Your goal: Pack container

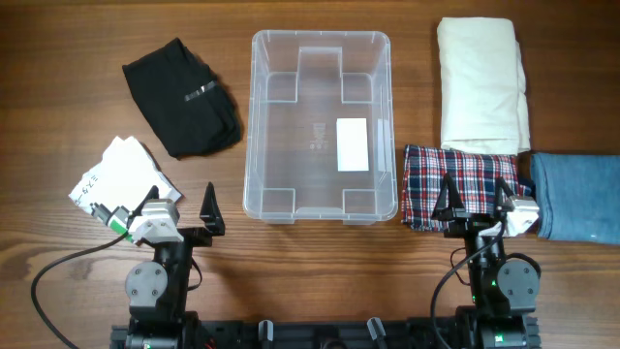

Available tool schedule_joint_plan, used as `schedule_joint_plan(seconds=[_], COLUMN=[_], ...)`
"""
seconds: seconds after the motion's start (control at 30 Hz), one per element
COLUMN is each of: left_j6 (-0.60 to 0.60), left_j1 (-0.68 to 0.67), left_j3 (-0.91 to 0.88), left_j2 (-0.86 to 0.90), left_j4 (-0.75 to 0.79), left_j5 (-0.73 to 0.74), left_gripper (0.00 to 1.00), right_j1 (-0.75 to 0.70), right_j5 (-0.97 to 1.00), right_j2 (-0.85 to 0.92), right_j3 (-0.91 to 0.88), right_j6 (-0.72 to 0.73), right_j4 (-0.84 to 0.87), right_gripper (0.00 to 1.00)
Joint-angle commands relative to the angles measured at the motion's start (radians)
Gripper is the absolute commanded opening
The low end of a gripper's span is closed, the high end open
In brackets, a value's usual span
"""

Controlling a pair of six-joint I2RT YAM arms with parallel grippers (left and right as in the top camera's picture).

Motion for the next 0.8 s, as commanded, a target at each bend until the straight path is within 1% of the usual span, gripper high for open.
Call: schedule_joint_plan(seconds=[0.0,0.13,0.2,0.3,0.4,0.43,0.5,0.6,0.7,0.77], left_j6=[0.023,0.023,0.023,0.023,0.023,0.023,0.023,0.023,0.023,0.023], left_j1=[0.006,0.006,0.006,0.006,0.006,0.006,0.006,0.006,0.006,0.006], left_j3=[-0.008,-0.008,-0.008,-0.008,-0.008,-0.008,-0.008,-0.008,-0.008,-0.008], left_j2=[-0.006,-0.006,-0.006,-0.006,-0.006,-0.006,-0.006,-0.006,-0.006,-0.006], left_j4=[0.006,0.006,0.006,0.006,0.006,0.006,0.006,0.006,0.006,0.006], left_j5=[0.015,0.015,0.015,0.015,0.015,0.015,0.015,0.015,0.015,0.015], left_gripper=[1.0,1.0,1.0,1.0,1.0,1.0,1.0,1.0,1.0,1.0], right_j1=[-0.005,-0.005,-0.005,-0.005,-0.005,-0.008,-0.026,-0.101,-0.215,-0.283], right_j5=[-0.157,-0.17,-0.165,-0.125,-0.09,-0.091,-0.091,-0.154,-0.282,-0.325], right_j2=[0.001,0.029,0.081,0.207,0.417,0.538,0.708,1.012,1.255,1.371], right_j3=[0.013,0.08,0.16,0.29,0.447,0.532,0.667,0.948,1.229,1.378], right_j6=[0.108,0.122,0.122,0.123,0.102,0.034,-0.027,-0.046,-0.046,-0.069], right_j4=[0.001,-0.044,-0.047,-0.046,-0.047,-0.06,-0.117,-0.28,-0.47,-0.579], right_gripper=[1.0,1.0,1.0,1.0,1.0,1.0,1.0,1.0,1.0,1.0])
